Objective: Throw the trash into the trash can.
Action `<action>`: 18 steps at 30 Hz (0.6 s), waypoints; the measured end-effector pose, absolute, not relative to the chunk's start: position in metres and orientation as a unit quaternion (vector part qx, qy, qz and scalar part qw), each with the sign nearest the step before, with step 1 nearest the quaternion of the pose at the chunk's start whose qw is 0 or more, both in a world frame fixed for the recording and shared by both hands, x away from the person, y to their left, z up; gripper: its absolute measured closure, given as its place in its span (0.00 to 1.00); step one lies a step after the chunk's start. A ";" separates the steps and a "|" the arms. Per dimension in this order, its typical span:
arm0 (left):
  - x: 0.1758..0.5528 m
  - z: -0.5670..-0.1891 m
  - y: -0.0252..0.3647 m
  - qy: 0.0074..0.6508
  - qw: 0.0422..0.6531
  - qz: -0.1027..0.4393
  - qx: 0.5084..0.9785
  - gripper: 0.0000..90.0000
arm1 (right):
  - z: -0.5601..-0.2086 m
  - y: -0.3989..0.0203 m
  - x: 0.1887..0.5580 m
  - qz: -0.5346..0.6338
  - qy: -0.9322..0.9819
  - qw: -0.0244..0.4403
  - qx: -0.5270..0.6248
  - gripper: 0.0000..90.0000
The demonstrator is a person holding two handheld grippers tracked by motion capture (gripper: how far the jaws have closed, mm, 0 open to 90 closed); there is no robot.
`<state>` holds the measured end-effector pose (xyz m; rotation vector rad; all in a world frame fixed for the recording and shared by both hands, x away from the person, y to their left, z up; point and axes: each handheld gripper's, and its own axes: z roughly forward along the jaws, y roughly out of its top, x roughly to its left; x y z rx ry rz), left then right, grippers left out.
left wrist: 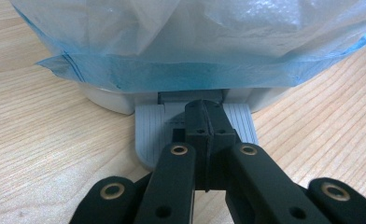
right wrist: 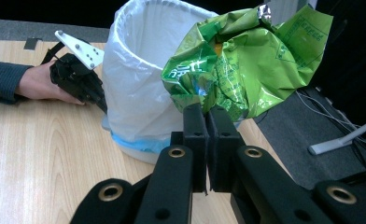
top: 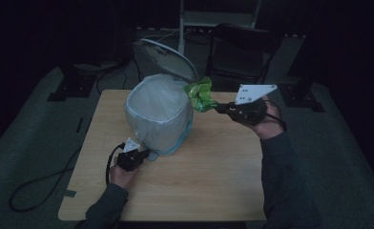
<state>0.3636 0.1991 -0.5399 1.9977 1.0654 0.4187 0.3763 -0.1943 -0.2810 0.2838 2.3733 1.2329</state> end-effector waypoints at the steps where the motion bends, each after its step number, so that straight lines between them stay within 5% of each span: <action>1: 0.364 -0.540 0.199 0.423 0.408 0.166 0.792 1.00 | -0.281 -0.193 0.377 0.447 0.860 0.223 0.102 0.97; 18: 0.364 -0.540 0.199 0.423 0.408 0.165 0.792 1.00 | -0.274 -0.167 0.386 0.455 0.862 0.211 0.078 0.97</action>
